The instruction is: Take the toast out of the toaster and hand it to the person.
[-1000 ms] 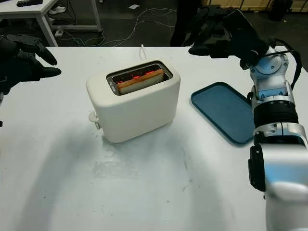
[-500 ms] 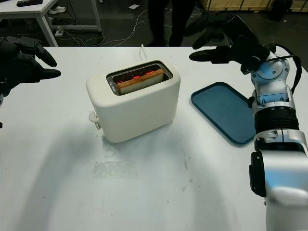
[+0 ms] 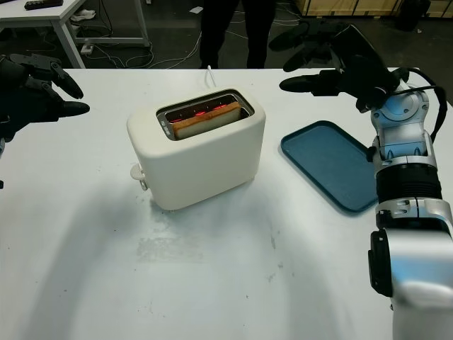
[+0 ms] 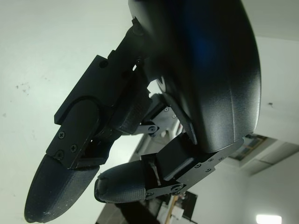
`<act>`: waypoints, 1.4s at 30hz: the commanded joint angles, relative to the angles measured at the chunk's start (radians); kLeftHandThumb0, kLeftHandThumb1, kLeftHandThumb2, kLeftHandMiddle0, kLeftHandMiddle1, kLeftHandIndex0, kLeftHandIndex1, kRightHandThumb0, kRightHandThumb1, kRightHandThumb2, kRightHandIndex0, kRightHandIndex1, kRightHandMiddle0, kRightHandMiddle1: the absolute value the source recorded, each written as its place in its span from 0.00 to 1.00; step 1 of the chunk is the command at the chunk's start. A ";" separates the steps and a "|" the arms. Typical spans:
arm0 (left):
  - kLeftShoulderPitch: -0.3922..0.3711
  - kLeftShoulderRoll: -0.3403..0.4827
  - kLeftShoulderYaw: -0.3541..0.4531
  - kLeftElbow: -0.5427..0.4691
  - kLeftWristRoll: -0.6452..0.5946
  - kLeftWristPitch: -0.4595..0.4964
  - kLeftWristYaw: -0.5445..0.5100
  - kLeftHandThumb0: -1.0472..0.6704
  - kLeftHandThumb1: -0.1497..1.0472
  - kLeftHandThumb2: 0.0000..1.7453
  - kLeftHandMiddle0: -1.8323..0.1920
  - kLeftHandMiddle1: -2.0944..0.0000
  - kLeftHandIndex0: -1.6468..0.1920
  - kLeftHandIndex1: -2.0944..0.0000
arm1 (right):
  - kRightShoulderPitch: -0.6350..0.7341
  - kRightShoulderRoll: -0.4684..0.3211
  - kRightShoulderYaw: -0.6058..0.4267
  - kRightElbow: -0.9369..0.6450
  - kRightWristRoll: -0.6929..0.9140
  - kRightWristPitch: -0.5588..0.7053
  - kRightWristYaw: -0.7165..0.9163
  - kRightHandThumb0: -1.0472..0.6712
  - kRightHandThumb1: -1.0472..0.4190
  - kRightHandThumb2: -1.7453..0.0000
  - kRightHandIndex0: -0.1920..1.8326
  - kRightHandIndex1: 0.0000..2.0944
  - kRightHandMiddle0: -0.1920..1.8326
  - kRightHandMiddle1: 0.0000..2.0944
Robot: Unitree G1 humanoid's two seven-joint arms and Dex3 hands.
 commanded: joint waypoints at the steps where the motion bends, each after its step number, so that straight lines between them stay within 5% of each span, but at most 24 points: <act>1: 0.010 0.001 0.005 -0.003 -0.011 -0.010 0.008 0.00 0.73 0.01 0.34 0.50 0.34 0.49 | 0.015 -0.010 -0.006 -0.026 0.013 0.017 0.003 0.08 0.17 1.00 0.35 0.41 0.42 0.21; 42: 0.023 -0.013 0.004 -0.041 -0.005 0.005 0.024 0.00 0.75 0.01 0.35 0.49 0.35 0.48 | 0.124 -0.009 -0.021 -0.152 0.022 0.102 -0.019 0.21 0.18 1.00 0.42 0.26 0.48 0.04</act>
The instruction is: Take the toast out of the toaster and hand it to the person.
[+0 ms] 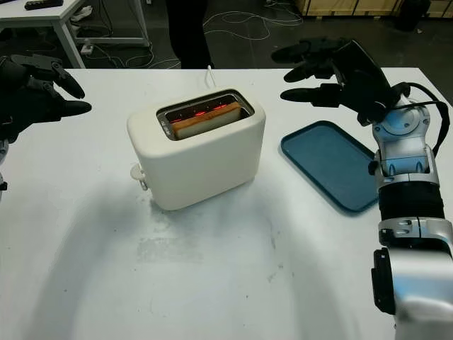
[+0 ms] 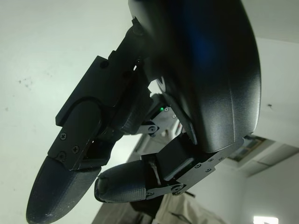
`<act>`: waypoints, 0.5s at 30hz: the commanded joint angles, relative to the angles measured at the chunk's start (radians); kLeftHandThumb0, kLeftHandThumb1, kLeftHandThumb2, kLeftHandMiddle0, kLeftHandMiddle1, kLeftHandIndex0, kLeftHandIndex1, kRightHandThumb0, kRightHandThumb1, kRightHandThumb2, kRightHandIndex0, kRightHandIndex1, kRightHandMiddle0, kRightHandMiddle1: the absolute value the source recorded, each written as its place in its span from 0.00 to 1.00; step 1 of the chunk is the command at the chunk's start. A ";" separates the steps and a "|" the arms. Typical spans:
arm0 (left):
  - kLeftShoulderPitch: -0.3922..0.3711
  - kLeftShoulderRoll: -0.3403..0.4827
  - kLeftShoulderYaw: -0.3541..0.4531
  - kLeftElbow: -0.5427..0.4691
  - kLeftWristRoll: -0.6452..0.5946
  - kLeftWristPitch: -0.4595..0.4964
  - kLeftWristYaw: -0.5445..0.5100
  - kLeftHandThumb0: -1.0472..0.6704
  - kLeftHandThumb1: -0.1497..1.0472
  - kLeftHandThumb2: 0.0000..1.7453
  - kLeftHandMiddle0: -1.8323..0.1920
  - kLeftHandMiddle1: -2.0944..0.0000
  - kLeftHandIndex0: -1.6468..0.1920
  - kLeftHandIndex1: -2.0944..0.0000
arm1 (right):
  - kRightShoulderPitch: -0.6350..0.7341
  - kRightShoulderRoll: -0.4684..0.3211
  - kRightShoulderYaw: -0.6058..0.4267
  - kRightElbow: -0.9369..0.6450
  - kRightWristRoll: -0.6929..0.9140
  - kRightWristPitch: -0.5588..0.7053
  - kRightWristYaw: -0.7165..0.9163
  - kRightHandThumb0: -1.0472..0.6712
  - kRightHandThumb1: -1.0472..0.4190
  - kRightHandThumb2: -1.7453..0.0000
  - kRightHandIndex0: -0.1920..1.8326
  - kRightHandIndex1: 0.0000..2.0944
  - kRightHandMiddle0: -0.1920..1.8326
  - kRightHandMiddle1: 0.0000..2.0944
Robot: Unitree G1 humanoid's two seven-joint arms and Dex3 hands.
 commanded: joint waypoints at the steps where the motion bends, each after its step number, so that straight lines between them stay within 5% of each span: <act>1: 0.011 0.006 0.003 -0.006 -0.005 -0.009 0.004 0.00 0.75 0.01 0.35 0.49 0.35 0.48 | 0.014 -0.002 -0.010 -0.019 0.021 0.019 0.000 0.21 0.18 1.00 0.42 0.26 0.48 0.04; 15: 0.007 0.005 0.002 0.002 -0.003 -0.008 0.006 0.00 0.74 0.01 0.35 0.48 0.36 0.47 | 0.029 -0.009 -0.008 -0.060 0.033 0.047 0.003 0.26 0.19 1.00 0.43 0.23 0.48 0.02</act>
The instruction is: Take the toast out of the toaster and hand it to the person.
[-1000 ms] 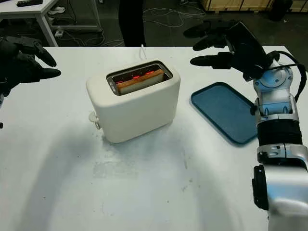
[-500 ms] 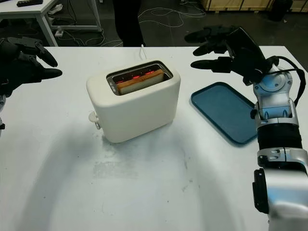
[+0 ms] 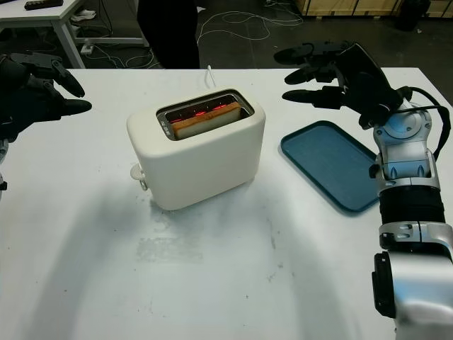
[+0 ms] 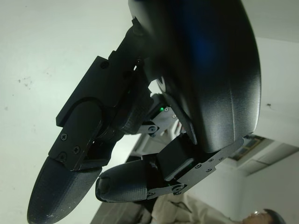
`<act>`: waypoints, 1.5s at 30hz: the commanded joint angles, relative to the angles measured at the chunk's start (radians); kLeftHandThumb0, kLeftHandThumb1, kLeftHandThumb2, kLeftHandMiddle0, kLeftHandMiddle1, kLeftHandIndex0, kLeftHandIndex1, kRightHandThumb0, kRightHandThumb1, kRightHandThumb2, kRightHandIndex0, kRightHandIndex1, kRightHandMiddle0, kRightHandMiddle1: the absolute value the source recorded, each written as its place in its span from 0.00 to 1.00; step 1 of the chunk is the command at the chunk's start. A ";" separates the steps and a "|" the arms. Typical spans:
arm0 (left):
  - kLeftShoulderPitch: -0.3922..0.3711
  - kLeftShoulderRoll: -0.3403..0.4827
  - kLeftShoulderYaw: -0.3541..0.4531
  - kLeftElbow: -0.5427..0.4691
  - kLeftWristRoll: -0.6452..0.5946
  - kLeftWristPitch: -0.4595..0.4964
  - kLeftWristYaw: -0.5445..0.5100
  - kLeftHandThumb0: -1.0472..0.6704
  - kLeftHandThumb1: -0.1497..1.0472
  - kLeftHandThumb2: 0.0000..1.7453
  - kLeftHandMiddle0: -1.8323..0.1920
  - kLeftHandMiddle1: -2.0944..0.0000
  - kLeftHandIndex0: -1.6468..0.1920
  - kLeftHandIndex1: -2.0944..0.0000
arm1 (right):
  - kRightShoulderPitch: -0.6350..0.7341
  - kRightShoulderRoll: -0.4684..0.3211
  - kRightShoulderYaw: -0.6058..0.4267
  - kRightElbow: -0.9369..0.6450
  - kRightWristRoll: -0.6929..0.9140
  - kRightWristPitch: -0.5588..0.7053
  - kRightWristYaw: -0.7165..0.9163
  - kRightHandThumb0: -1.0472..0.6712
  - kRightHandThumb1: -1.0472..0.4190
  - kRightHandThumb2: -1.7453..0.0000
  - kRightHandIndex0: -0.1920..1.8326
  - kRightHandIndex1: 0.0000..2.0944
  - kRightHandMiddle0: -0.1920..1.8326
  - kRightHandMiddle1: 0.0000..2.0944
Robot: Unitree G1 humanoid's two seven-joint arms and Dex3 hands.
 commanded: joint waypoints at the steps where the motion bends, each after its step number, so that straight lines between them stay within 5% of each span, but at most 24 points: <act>1: 0.006 0.005 0.002 0.003 -0.004 -0.004 0.005 0.00 0.74 0.01 0.35 0.48 0.35 0.47 | 0.013 -0.009 -0.003 -0.024 0.006 0.025 0.002 0.26 0.19 1.00 0.43 0.23 0.48 0.02; 45: -0.007 0.006 0.002 0.034 -0.004 -0.024 0.009 0.00 0.75 0.00 0.35 0.48 0.36 0.45 | 0.039 -0.015 0.000 -0.128 0.001 0.105 0.003 0.29 0.18 1.00 0.44 0.18 0.48 0.00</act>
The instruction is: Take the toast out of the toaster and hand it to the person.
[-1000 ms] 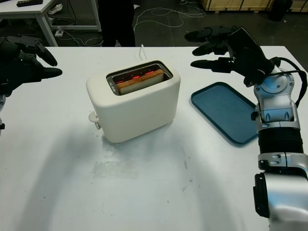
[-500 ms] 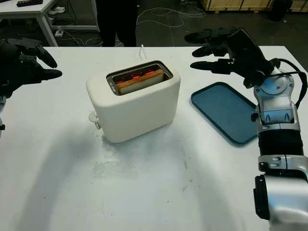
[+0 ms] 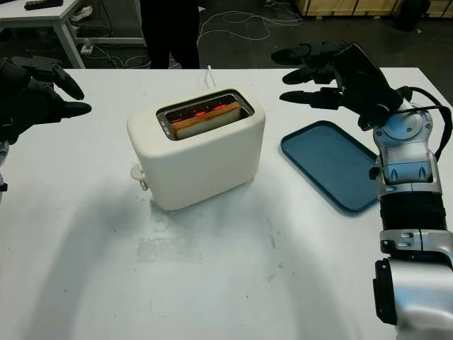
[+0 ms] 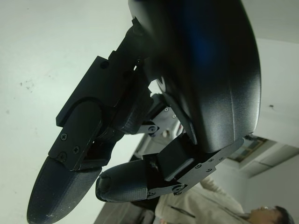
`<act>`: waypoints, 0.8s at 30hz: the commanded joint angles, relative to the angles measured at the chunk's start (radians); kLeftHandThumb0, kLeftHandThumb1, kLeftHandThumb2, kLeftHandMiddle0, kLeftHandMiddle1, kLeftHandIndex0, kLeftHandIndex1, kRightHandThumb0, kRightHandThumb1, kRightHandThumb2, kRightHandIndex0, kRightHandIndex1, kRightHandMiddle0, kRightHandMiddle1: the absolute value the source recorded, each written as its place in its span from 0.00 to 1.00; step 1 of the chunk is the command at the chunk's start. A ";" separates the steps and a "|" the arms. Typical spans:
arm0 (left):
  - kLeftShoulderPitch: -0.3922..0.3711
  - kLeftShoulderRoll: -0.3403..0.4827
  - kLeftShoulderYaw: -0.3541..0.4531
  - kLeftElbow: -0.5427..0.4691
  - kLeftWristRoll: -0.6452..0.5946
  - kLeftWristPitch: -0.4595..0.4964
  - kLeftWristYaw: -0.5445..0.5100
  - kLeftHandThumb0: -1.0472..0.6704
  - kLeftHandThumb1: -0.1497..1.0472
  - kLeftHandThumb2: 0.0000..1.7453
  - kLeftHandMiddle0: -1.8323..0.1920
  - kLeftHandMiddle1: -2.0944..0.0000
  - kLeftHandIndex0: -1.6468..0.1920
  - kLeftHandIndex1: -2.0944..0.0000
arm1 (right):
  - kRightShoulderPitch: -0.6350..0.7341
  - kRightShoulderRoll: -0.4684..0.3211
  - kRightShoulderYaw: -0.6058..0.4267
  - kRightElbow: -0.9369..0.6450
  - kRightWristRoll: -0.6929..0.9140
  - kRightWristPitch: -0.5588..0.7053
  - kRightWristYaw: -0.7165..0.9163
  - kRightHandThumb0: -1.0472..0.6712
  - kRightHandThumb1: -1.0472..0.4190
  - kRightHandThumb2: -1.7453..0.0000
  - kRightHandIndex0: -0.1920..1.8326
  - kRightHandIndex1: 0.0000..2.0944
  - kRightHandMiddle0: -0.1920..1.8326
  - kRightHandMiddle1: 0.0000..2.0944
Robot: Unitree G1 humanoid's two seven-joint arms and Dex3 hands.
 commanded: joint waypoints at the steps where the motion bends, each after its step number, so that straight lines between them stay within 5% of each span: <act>1: -0.008 0.005 0.002 -0.006 -0.004 0.013 0.004 0.00 0.75 0.00 0.35 0.48 0.36 0.45 | 0.005 -0.013 -0.002 -0.010 0.004 0.013 0.005 0.29 0.18 1.00 0.44 0.18 0.48 0.00; 24: -0.008 0.002 0.003 0.000 -0.008 -0.004 0.008 0.00 0.75 0.00 0.35 0.48 0.37 0.45 | 0.007 -0.016 -0.006 -0.010 0.010 0.000 0.015 0.30 0.17 1.00 0.45 0.16 0.48 0.00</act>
